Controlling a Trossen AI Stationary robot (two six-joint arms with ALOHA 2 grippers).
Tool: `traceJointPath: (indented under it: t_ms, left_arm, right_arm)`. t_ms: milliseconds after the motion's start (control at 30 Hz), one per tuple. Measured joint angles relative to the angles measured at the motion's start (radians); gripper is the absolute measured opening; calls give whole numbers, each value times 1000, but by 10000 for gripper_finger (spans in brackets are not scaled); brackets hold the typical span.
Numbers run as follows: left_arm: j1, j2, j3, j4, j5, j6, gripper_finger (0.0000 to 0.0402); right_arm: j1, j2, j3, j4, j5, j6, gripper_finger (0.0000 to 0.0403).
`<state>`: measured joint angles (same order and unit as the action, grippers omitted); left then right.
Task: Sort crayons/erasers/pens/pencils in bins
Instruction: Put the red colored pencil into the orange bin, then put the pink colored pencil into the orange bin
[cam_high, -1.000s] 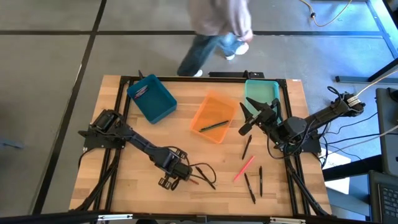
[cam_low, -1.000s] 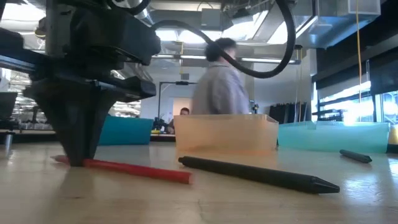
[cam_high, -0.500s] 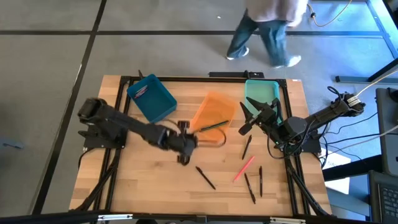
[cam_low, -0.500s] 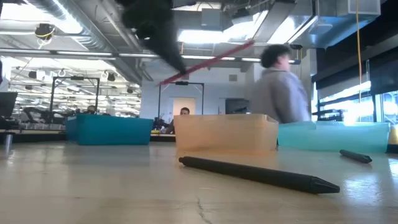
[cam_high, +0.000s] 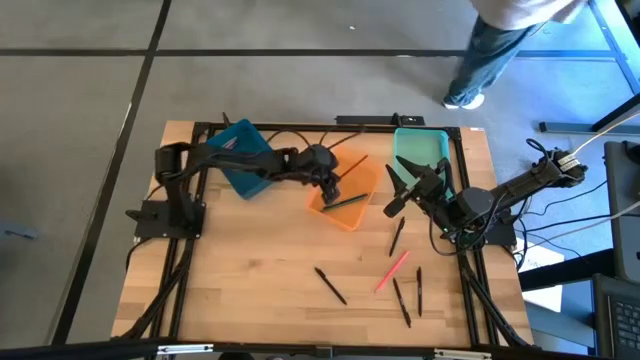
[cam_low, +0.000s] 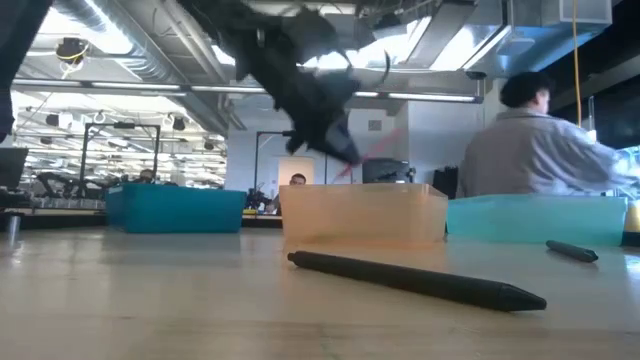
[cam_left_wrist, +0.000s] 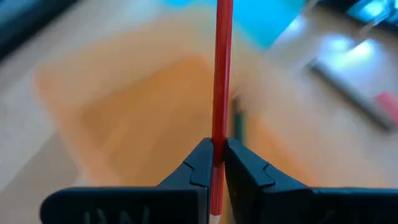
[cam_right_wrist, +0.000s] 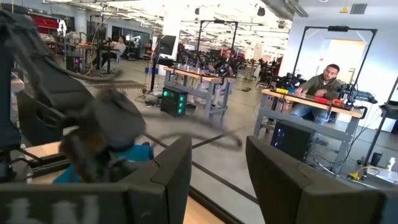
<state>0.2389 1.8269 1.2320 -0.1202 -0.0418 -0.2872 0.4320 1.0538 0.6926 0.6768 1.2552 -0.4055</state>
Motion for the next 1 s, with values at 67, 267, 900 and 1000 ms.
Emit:
traceJointPath:
  t_ms: [67, 267, 900, 1000]
  left_arm:
    - [24, 30, 0, -17, 1, -18, 31]
    - [47, 67, 0, -22, 14, -51, 52]
    - [-217, 194, 172, 152, 62, 126, 98]
    - [-242, 285, 308, 113, 63, 165, 97]
  right_arm:
    - [0, 0, 0, 0, 0, -21, 156]
    - [0, 0, 0, -8, 8, -43, 156]
    - [0, -8, 0, 64, 316, -262, 156]
    - [28, -10, 0, 76, 268, -236, 156]
